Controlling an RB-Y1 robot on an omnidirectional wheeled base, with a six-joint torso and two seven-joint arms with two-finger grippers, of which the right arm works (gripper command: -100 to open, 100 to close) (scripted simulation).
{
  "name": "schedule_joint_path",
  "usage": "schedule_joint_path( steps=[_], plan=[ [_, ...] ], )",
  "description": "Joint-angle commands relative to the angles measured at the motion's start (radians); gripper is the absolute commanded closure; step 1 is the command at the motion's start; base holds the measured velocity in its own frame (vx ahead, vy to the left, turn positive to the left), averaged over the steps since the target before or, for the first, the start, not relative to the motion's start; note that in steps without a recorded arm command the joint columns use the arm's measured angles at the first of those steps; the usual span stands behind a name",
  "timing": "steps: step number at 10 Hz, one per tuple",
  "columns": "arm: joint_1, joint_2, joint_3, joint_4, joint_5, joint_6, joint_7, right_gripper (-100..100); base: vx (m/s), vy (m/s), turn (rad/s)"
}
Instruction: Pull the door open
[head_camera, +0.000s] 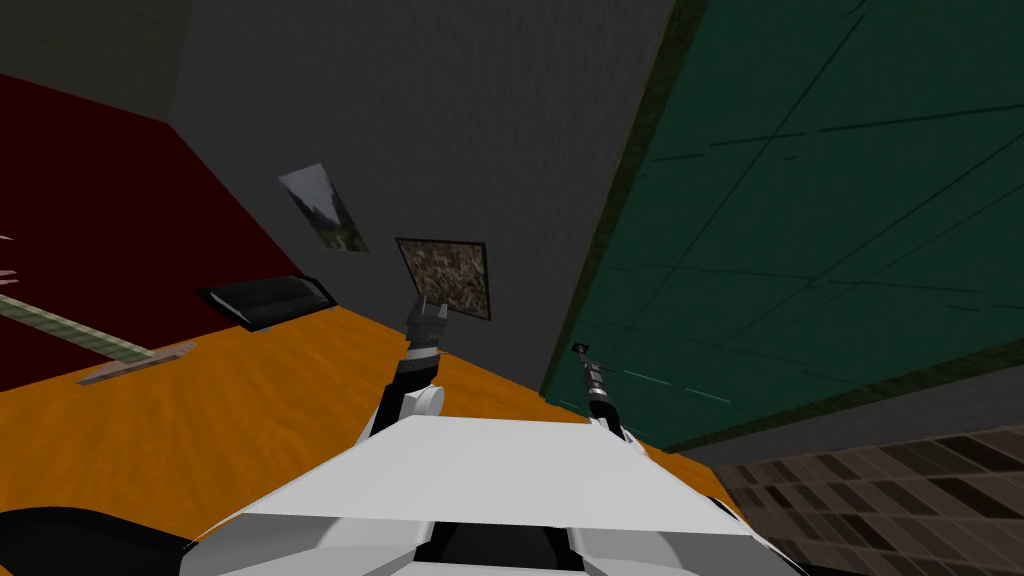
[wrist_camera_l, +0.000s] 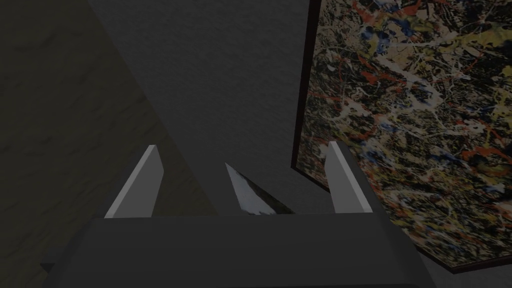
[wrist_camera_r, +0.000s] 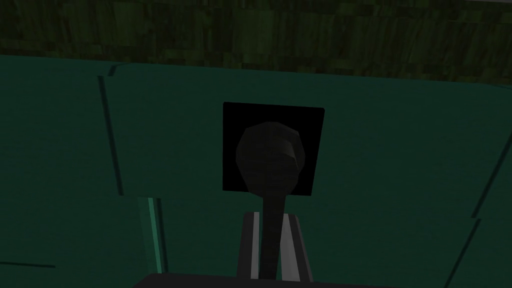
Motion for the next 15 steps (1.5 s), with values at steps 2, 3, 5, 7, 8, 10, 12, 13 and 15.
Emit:
schedule_joint_path(
  steps=[2, 3, 5, 7, 8, 10, 12, 13, 15],
  plan=[
    [0.012, -0.012, 0.020, -0.004, 0.012, -0.008, -0.027, 100, -0.176, -0.024, 0.114],
    [0.017, -0.020, 0.030, -0.005, 0.018, -0.012, -0.040, 100, -0.183, -0.060, 0.117],
    [0.027, -0.037, 0.051, -0.006, 0.031, -0.022, -0.069, 100, -0.193, -0.071, 0.141],
    [0.036, -0.053, 0.070, -0.007, 0.042, -0.031, -0.096, 100, -0.224, -0.059, 0.131],
    [0.041, -0.062, 0.081, -0.008, 0.049, -0.036, -0.111, 100, -0.241, -0.040, 0.145],
    [0.044, -0.059, 0.084, -0.018, 0.051, -0.030, -0.110, 100, -0.170, -0.021, 0.067],
    [0.065, -0.077, 0.112, -0.020, 0.067, -0.056, -0.144, 100, -0.204, -0.032, 0.103],
    [0.073, -0.086, 0.123, -0.022, 0.074, -0.067, -0.157, 100, -0.246, -0.082, 0.111],
    [0.093, -0.107, 0.150, -0.028, 0.090, -0.094, -0.190, 100, -0.247, -0.098, 0.138]
  ],
)
